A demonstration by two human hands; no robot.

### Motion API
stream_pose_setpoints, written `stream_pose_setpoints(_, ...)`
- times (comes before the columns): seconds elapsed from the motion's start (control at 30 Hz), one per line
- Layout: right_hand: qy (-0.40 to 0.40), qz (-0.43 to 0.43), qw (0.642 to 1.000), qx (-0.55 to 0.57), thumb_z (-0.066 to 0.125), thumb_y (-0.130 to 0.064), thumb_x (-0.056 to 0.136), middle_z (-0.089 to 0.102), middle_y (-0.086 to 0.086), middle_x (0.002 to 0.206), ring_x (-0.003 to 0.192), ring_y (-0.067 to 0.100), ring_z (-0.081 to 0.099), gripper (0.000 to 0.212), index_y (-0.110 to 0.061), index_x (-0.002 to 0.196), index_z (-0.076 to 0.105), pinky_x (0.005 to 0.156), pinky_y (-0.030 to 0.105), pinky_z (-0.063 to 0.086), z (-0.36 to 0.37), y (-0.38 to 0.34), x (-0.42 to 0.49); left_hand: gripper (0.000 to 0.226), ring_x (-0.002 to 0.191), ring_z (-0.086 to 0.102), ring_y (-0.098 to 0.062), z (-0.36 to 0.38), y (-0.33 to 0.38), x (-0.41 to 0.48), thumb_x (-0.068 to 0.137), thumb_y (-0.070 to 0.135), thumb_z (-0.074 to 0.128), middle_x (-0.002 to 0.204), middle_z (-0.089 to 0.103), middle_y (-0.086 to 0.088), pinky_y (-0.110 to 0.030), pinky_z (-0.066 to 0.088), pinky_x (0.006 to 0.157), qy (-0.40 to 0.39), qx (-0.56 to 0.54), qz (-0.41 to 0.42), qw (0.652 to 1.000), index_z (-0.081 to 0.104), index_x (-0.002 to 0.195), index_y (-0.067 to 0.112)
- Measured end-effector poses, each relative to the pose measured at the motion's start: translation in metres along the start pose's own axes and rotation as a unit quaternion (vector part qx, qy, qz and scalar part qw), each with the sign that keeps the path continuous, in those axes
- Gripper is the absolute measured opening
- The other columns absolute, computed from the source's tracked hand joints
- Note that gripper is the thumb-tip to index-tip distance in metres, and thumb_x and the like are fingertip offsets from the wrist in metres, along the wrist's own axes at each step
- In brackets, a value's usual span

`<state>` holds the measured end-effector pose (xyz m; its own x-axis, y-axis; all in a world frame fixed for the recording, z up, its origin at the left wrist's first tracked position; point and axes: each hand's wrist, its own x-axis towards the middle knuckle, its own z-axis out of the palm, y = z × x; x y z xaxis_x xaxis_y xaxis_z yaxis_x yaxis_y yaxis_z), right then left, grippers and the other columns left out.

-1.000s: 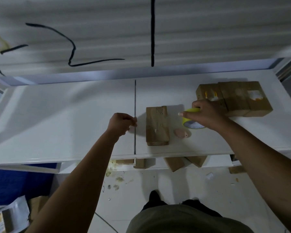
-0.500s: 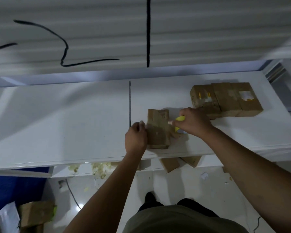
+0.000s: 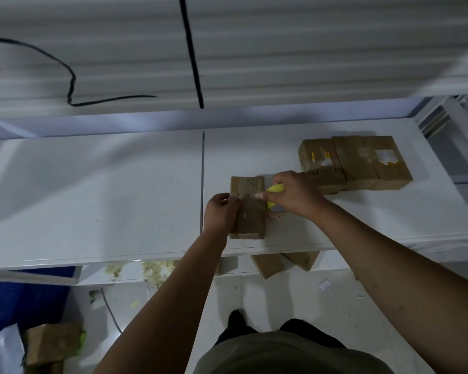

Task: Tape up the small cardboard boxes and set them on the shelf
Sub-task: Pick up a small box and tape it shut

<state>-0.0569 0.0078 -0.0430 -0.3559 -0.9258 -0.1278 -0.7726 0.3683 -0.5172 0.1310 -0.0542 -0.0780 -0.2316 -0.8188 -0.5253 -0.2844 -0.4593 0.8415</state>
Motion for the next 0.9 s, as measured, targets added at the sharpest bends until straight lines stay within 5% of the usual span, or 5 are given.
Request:
stream_pose_setpoints(0.23,0.013,-0.024,0.999,0.027,0.078,-0.061,0.081,0.048,-0.011,0.064,0.060,0.005,0.050,0.045,-0.032,0.065,0.047,0.053,0.026,0.031,-0.006,-0.007,0.004,0.044,0.097,0.076,-0.027,0.000,0.010,-0.004,0.091,0.028,0.084,0.115,0.079,-0.009,-0.030,0.060,0.062,-0.016,-0.101,-0.028,0.994,0.071,0.130,0.013)
stream_pose_setpoints(0.43,-0.002,-0.019,0.998,0.063,0.077,-0.063,0.081,0.046,0.000,0.064,0.058,0.014,0.049,0.061,-0.006,0.073,0.058,0.056,0.030,0.033,-0.029,0.000,0.010,0.054,0.113,0.075,-0.034,-0.003,0.009,-0.002,0.087,0.030,0.088,0.121,0.079,-0.013,-0.052,0.060,0.102,-0.047,-0.129,0.002,0.991,0.072,0.132,0.007)
stream_pose_setpoints(0.63,-0.102,0.016,0.990,0.095,0.061,-0.059,0.096,0.040,0.000,0.067,0.064,0.017,0.044,0.055,-0.011,0.073,0.048,0.065,0.035,0.029,-0.033,0.012,0.016,0.053,0.091,0.080,-0.024,-0.023,0.007,0.013,0.078,0.040,0.093,0.098,0.083,-0.005,-0.031,0.065,0.070,0.004,-0.083,-0.033,0.996,0.078,0.119,0.009)
stream_pose_setpoints(0.8,-0.085,0.035,0.994,0.059,0.055,-0.053,0.098,0.059,-0.002,0.077,0.078,0.021,0.059,0.042,-0.018,0.074,0.059,0.066,0.033,0.038,-0.019,0.017,0.034,0.060,0.089,0.079,-0.020,-0.038,0.004,0.024,0.075,0.047,0.095,0.100,0.082,-0.001,-0.038,0.067,0.081,0.087,-0.051,-0.003,0.995,0.078,0.123,0.015)
stream_pose_setpoints(0.9,-0.080,0.037,0.996,0.009,0.053,-0.058,0.092,0.059,-0.007,0.078,0.075,0.013,0.055,0.040,-0.024,0.072,0.059,0.061,0.029,0.035,-0.010,0.008,0.045,0.044,0.083,0.078,-0.012,-0.036,0.005,0.026,0.082,0.058,0.085,0.092,0.080,0.011,-0.038,0.067,0.081,0.132,0.038,0.070,0.988,0.080,0.112,0.027)
